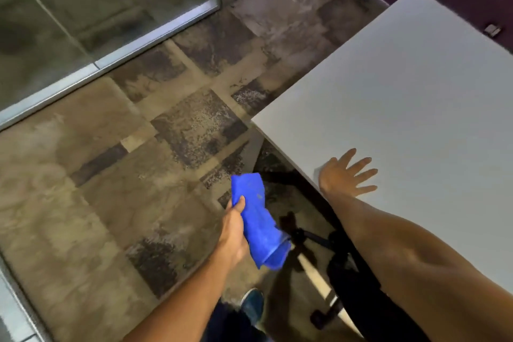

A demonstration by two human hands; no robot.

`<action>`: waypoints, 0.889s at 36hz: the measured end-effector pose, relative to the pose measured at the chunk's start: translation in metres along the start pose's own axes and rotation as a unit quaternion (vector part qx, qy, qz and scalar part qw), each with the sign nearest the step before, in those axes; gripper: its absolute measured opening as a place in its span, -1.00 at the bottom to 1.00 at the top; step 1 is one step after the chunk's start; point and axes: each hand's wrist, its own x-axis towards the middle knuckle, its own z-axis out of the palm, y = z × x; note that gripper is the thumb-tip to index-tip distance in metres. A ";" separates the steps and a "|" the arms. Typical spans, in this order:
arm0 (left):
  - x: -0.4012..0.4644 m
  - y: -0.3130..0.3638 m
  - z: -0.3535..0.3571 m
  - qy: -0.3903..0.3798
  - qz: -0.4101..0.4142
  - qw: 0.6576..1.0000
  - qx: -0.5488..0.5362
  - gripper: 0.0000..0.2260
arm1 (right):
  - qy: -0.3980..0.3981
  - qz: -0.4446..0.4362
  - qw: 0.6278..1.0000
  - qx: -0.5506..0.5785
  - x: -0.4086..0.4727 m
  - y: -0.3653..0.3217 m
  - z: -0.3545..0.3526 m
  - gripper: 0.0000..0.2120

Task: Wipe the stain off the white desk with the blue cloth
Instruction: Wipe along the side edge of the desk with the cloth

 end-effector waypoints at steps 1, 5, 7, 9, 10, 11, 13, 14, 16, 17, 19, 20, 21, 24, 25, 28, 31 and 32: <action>0.004 0.002 -0.002 -0.007 0.005 1.000 -0.014 -0.65 | 0.014 -0.004 1.000 0.006 0.003 0.001 0.004 -0.38; 0.019 -0.002 -0.009 -0.020 0.027 0.999 -0.040 -0.61 | 0.074 0.007 0.997 -0.002 0.006 0.002 0.019 -0.38; 0.019 -0.009 -0.009 -0.008 0.024 0.998 -0.053 -0.63 | 0.074 0.006 0.997 0.009 0.008 0.004 0.020 -0.39; 0.020 -0.018 -0.007 0.004 0.020 0.998 -0.060 -0.66 | 0.070 -0.012 0.997 -0.008 0.015 0.007 0.022 -0.35; 0.021 -0.023 -0.004 0.004 0.018 0.998 -0.067 -0.67 | 0.058 -0.026 0.998 -0.015 0.021 0.010 0.023 -0.32; 0.021 -0.027 0.000 0.005 0.013 0.997 -0.081 -0.67 | 0.046 -0.036 0.998 -0.014 0.025 0.013 0.022 -0.30; 0.026 -0.035 0.009 0.024 -0.009 0.993 -0.119 -0.68 | 0.040 -0.049 0.998 -0.023 0.028 0.018 0.020 -0.30; 0.027 -0.037 0.016 0.028 -0.022 0.989 -0.140 -0.67 | 0.036 -0.051 0.998 -0.033 0.027 0.019 0.019 -0.30; 0.032 -0.041 0.031 0.029 -0.029 0.985 -0.169 -0.63 | 0.049 -0.050 0.997 -0.039 0.021 0.013 0.021 -0.31; 0.035 -0.044 0.039 0.029 -0.026 0.983 -0.179 -0.61 | 0.085 -0.039 0.995 -0.039 0.017 0.008 0.023 -0.34; 0.041 -0.050 0.056 0.019 -0.021 0.979 -0.204 -0.61 | 0.152 0.012 0.988 -0.032 0.010 -0.003 0.025 -0.41; 0.043 -0.051 0.065 0.015 -0.014 0.976 -0.218 -0.62 | 0.158 0.026 0.987 -0.033 0.008 -0.008 0.027 -0.44; 0.046 -0.052 0.073 0.011 -0.002 0.973 -0.232 -0.64 | 0.156 0.028 0.987 -0.039 0.005 -0.012 0.028 -0.46; 0.055 -0.049 0.094 0.017 0.028 0.967 -0.255 -0.74 | 0.199 0.018 0.979 -0.034 0.009 -0.012 0.030 -0.46; 0.059 -0.047 0.099 0.019 0.028 0.965 -0.259 -0.76 | 0.178 0.012 0.983 -0.045 0.013 -0.008 0.030 -0.45; 0.075 -0.045 0.105 0.036 0.019 0.970 -0.240 -0.70 | 0.160 -0.054 0.984 -0.049 0.031 0.003 0.033 -0.42; 0.086 -0.041 0.106 0.029 0.029 0.977 -0.209 -0.60 | 0.170 -0.112 0.977 -0.060 0.047 0.005 0.023 -0.40; 0.086 -0.039 0.107 0.024 0.038 0.977 -0.207 -0.61 | 0.169 -0.125 0.975 -0.076 0.050 0.007 0.022 -0.40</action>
